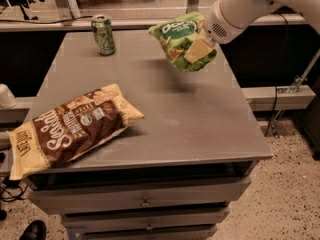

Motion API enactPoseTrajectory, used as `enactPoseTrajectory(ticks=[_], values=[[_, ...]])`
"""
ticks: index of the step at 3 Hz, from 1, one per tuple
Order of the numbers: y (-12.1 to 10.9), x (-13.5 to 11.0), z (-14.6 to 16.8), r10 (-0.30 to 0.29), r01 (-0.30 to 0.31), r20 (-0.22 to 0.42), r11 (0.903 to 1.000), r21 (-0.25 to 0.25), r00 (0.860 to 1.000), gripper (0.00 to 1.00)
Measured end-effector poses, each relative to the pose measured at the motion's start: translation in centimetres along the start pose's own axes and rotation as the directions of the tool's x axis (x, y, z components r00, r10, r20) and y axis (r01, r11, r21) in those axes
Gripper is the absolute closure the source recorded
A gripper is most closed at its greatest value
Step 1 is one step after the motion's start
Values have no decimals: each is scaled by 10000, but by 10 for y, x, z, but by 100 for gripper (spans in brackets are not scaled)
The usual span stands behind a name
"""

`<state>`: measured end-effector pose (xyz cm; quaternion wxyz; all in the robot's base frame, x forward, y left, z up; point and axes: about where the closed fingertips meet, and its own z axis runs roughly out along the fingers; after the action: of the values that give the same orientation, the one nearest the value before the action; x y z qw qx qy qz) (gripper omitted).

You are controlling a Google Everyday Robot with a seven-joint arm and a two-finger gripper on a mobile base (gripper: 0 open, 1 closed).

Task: Move green rice chip bag near green can

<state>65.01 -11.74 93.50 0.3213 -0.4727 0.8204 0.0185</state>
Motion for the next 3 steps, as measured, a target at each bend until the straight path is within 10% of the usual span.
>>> enactPoseTrajectory(ticks=[3], values=[[-42, -93, 87, 1018, -984, 985, 9944, -387, 9899, 100]])
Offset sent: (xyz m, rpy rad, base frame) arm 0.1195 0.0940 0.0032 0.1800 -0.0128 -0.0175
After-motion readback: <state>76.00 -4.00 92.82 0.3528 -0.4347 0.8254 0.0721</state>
